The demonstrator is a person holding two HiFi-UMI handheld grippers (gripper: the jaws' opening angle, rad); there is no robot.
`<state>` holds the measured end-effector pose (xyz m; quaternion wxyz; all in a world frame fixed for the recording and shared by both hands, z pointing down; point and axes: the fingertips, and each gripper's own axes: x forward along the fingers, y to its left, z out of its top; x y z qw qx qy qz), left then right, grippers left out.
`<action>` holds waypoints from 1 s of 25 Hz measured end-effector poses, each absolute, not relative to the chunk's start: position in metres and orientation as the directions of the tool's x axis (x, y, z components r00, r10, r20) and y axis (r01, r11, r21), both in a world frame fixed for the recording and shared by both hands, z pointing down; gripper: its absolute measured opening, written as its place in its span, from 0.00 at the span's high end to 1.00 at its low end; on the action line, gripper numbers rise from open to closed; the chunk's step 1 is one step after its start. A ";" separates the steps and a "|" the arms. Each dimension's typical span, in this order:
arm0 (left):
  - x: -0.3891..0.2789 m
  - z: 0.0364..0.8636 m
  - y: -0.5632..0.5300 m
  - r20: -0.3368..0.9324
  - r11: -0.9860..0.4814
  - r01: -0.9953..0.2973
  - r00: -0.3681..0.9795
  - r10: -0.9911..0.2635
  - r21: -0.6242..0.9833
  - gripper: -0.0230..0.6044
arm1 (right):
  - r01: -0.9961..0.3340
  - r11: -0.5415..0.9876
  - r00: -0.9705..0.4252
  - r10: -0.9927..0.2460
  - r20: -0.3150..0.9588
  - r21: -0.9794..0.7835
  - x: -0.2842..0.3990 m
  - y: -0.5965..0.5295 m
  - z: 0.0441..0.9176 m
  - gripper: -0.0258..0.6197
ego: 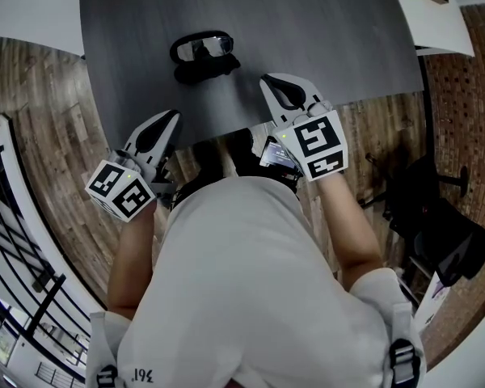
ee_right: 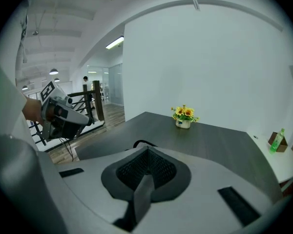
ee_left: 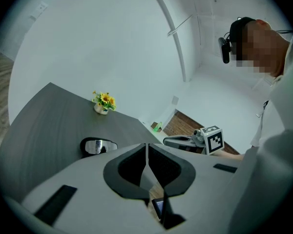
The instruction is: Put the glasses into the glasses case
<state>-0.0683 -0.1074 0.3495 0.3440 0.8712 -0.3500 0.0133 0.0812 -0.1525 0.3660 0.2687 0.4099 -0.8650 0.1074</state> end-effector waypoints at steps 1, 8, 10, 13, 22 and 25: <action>-0.068 0.348 -0.106 0.262 -0.520 -0.616 0.757 -0.599 0.591 0.92 | -0.769 0.638 -0.526 -0.654 0.543 0.024 0.081 -0.152 0.362 0.94; -0.060 0.333 -0.094 0.244 -0.544 -0.603 0.769 -0.591 0.583 0.92 | -0.755 0.655 -0.580 -0.655 0.485 -0.019 0.074 -0.140 0.328 0.94; -0.054 0.326 -0.091 0.229 -0.561 -0.593 0.777 -0.586 0.578 0.92 | -0.749 0.662 -0.596 -0.657 0.462 -0.023 0.073 -0.136 0.315 0.95; -0.048 0.320 -0.086 0.221 -0.575 -0.585 0.785 -0.578 0.572 0.92 | -0.747 0.665 -0.602 -0.669 0.436 -0.012 0.074 -0.132 0.301 0.95; -0.045 0.312 -0.088 0.211 -0.592 -0.569 0.798 -0.564 0.571 0.92 | -0.753 0.658 -0.598 -0.683 0.420 -0.003 0.072 -0.136 0.296 0.95; -0.044 0.312 -0.088 0.208 -0.594 -0.566 0.800 -0.563 0.571 0.92 | -0.752 0.659 -0.600 -0.683 0.417 -0.001 0.072 -0.137 0.295 0.95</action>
